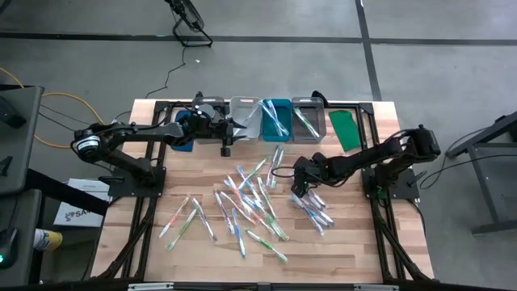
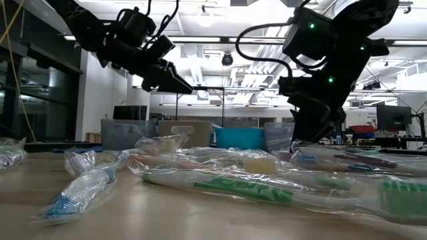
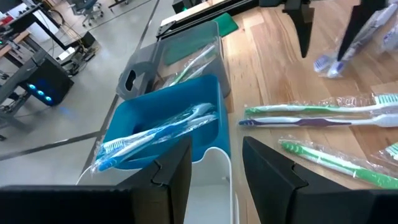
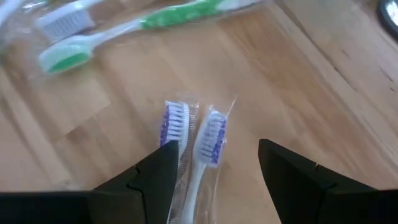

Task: Pick & Place Toothbrushes
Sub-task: Put the violet toothbrush into the gray bin

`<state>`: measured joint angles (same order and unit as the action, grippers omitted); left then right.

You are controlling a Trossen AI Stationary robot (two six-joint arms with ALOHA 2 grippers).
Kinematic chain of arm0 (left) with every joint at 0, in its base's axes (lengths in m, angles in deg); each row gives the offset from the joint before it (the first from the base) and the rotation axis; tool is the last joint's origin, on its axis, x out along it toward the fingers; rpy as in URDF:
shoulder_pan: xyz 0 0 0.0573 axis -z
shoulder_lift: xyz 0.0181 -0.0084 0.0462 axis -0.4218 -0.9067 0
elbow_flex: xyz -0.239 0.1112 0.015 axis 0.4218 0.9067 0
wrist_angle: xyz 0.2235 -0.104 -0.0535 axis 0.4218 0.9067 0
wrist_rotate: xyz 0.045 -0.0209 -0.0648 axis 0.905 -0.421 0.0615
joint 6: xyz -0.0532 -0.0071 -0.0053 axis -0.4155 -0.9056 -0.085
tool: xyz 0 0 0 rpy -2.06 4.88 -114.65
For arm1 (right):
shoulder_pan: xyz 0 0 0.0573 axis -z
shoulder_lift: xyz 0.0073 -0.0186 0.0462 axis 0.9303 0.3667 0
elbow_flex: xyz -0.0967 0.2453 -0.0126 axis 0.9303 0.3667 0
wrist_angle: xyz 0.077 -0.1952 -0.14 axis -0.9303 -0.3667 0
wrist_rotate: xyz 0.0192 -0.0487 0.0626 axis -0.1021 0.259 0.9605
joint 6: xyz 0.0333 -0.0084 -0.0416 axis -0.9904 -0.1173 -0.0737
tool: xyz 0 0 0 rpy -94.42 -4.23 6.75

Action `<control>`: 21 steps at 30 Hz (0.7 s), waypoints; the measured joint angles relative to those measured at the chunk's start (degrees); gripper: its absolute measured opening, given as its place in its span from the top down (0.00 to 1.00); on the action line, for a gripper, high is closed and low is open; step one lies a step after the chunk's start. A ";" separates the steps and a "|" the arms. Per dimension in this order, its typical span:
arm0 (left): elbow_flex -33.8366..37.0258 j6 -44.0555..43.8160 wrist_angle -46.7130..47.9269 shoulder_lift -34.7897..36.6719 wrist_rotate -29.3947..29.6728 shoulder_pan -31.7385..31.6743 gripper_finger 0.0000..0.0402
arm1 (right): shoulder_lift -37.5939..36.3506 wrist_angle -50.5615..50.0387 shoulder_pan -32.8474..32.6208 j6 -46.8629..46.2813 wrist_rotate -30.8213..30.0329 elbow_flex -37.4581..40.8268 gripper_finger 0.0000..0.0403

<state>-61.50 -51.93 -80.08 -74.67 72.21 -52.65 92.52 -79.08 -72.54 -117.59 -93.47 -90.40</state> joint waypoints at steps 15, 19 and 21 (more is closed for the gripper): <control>-0.02 0.28 0.26 -0.02 0.00 -0.02 0.66 | -0.48 -3.30 3.43 -7.48 2.40 -0.04 0.47; -0.02 0.28 0.24 -0.02 0.02 0.00 0.66 | -0.82 -3.84 4.56 -10.22 3.45 -0.04 0.47; -0.02 0.28 0.24 -0.02 0.02 -0.02 0.66 | -0.94 -4.04 5.26 -11.35 4.09 -0.04 0.47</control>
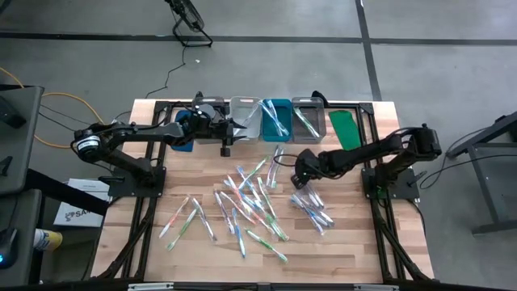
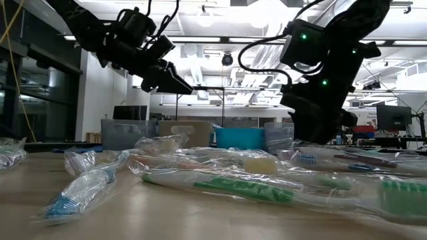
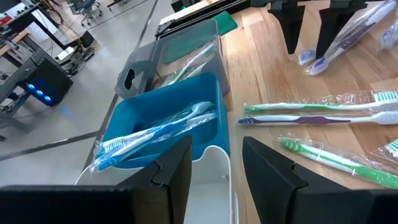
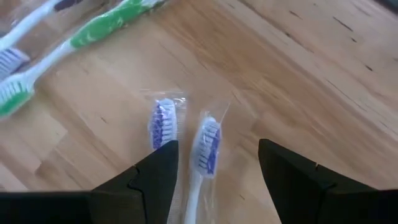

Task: Pick & Place Toothbrushes
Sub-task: Put the violet toothbrush into the gray bin

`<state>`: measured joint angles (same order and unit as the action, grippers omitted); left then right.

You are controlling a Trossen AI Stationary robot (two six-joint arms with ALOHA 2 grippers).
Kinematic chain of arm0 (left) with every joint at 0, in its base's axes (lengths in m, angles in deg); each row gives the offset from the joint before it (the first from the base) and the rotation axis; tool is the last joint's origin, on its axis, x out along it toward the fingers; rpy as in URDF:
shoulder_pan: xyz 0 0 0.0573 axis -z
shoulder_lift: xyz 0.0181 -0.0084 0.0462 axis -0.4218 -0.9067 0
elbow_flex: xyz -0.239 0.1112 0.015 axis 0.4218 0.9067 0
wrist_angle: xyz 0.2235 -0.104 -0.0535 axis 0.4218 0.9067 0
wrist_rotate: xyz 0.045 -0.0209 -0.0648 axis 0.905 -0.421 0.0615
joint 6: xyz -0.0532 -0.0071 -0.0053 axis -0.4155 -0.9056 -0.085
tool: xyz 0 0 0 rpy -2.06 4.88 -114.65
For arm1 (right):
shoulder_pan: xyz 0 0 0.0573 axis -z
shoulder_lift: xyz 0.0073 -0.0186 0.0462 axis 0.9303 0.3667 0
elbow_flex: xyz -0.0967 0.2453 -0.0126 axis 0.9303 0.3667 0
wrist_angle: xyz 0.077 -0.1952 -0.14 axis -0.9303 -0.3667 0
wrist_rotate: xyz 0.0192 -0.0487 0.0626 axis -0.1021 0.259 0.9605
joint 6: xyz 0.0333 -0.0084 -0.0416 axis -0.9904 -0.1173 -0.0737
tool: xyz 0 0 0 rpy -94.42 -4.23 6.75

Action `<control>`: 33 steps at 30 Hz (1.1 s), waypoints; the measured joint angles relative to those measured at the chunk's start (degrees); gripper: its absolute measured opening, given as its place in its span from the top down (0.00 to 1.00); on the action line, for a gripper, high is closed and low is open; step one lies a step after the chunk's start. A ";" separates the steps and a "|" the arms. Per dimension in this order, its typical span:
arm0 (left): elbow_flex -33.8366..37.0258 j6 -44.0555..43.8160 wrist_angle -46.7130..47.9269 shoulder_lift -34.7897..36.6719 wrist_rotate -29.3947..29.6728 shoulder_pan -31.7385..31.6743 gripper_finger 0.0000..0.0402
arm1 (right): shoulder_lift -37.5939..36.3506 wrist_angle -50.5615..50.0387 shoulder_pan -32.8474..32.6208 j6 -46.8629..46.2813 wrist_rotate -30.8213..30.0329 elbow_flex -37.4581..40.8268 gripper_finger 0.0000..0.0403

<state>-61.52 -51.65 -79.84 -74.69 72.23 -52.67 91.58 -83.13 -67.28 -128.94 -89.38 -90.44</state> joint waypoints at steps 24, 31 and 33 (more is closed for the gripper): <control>0.00 0.00 0.02 -0.02 0.02 0.00 0.66 | -0.48 -11.71 1.81 -7.27 -0.24 0.00 0.61; 0.00 0.00 0.02 -0.02 0.01 0.00 0.66 | -0.48 -11.85 1.80 -7.10 -0.11 0.00 0.86; 0.00 0.00 0.02 -0.02 0.02 0.00 0.66 | -0.48 -11.85 1.80 -7.08 0.09 0.00 0.93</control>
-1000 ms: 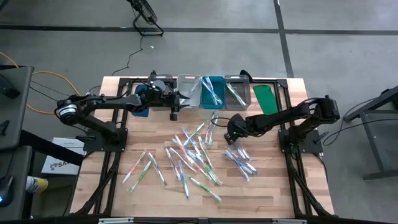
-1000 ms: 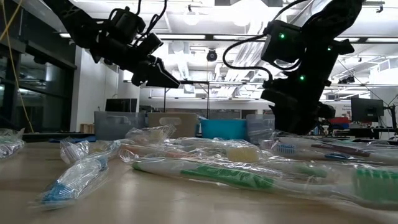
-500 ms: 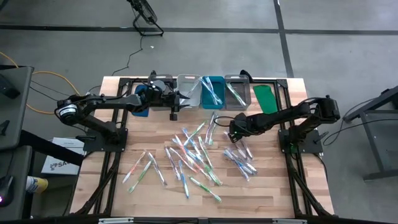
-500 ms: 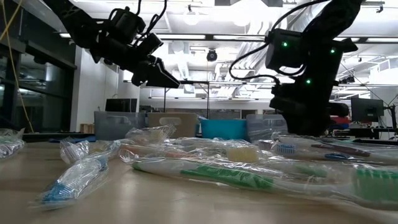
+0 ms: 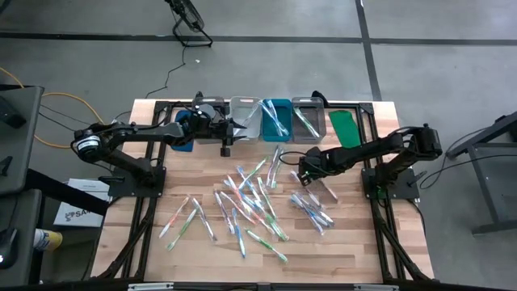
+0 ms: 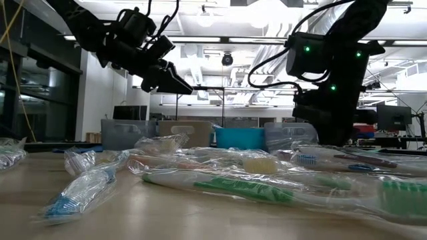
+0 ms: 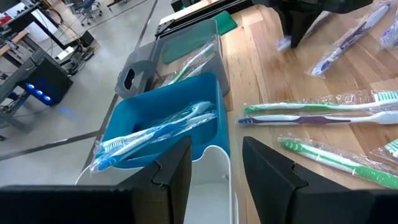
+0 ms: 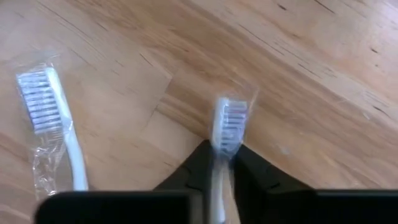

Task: Pick & Place Toothbrushes
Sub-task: Put the violet toothbrush into the gray bin

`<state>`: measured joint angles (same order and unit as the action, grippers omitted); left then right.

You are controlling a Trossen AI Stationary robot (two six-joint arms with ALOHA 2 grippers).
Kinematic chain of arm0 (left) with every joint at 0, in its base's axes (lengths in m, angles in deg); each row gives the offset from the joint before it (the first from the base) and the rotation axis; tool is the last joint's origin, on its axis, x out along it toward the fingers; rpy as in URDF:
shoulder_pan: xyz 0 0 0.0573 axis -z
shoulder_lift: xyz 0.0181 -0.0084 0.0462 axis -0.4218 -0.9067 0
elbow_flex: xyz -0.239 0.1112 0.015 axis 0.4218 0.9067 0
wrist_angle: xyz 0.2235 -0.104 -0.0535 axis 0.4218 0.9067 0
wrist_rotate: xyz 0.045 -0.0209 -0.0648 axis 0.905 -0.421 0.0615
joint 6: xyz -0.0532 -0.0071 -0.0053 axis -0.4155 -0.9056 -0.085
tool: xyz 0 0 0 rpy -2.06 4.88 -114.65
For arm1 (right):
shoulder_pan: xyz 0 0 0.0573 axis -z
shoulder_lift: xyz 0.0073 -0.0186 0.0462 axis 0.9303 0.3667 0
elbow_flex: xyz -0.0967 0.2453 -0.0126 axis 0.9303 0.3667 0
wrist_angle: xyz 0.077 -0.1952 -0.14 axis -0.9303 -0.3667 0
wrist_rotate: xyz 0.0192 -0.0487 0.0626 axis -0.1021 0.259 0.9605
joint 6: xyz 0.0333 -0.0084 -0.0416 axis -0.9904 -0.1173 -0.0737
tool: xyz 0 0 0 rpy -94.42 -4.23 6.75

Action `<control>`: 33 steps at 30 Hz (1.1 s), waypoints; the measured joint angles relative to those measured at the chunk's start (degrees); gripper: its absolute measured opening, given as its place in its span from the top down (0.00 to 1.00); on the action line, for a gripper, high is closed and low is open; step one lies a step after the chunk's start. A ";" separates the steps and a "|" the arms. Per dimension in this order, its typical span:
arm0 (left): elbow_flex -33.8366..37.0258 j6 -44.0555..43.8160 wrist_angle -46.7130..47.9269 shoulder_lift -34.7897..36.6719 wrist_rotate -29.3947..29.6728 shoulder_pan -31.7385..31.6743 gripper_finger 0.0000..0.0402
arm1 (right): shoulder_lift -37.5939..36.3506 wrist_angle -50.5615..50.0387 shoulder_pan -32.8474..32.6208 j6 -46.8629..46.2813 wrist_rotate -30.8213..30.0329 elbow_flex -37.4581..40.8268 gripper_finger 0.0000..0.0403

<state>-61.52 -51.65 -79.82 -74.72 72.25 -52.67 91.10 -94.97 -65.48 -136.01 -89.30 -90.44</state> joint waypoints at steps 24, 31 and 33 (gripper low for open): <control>0.00 -3.11 -0.61 0.00 -0.03 0.02 0.66 | -15.17 33.90 0.00 33.63 -16.87 -0.04 0.98; -0.02 -6.38 -2.37 0.00 -2.23 0.02 0.66 | -12.92 56.19 0.06 50.93 -16.03 -0.07 0.98; -0.02 -7.53 -3.90 0.00 -3.50 0.42 0.66 | -12.25 61.79 0.42 53.80 -14.00 -0.07 0.98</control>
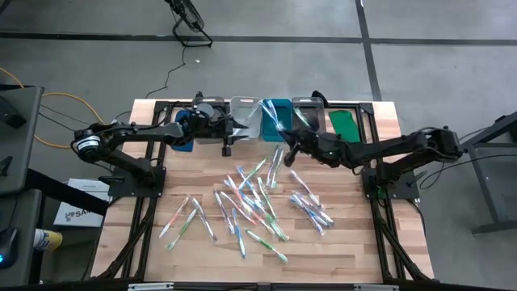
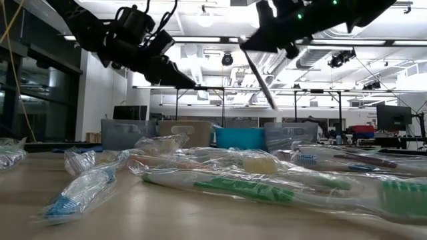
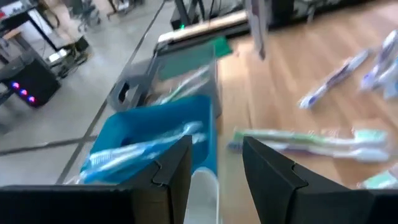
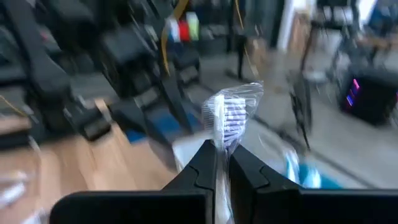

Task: Pick & Place Toothbrushes
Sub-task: Put the violet toothbrush into the gray bin

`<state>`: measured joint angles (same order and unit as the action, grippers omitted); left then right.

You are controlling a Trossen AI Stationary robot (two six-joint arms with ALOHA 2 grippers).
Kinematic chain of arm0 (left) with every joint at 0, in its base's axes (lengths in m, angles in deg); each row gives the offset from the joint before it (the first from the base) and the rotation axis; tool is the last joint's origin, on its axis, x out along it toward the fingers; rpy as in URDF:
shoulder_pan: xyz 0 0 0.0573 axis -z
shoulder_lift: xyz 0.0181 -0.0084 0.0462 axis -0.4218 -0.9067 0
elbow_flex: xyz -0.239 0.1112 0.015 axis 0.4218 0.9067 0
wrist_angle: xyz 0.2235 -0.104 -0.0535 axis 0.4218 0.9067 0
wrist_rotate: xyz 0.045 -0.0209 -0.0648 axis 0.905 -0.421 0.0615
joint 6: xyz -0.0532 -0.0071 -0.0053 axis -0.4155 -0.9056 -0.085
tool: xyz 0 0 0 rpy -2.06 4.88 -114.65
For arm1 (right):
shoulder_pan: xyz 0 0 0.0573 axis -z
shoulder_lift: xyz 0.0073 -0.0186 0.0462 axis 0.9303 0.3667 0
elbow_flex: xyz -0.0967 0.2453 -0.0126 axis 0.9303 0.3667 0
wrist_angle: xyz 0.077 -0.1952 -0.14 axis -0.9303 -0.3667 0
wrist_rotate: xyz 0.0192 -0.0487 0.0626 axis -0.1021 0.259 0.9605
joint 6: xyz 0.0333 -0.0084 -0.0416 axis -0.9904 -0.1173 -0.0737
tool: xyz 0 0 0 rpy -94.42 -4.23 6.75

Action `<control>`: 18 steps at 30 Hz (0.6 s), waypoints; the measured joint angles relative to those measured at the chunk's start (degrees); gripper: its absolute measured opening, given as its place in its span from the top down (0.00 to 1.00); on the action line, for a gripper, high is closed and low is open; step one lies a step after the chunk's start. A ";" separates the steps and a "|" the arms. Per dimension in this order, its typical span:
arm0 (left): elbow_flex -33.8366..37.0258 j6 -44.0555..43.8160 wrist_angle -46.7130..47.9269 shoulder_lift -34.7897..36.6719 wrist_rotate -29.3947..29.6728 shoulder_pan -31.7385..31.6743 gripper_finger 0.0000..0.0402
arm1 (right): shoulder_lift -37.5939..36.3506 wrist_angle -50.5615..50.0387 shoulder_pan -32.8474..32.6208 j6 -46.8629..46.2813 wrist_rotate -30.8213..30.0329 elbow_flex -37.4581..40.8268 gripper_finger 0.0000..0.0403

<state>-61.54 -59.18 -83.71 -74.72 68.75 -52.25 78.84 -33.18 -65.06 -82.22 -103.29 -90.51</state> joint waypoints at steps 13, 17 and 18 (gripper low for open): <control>0.00 -0.03 -8.93 -0.07 1.12 6.39 0.66 | 9.99 28.76 5.58 5.19 22.90 0.00 0.98; -0.02 -0.13 -9.89 -0.07 1.20 6.88 0.66 | 13.96 37.30 6.56 5.19 27.38 0.00 0.98; -0.02 -0.40 -9.96 -0.07 1.22 6.86 0.66 | 14.92 38.98 6.56 5.19 28.16 0.00 0.98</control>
<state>-61.56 -59.58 -93.67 -74.78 69.98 -45.40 93.77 5.80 -58.51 -77.02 -75.13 -90.51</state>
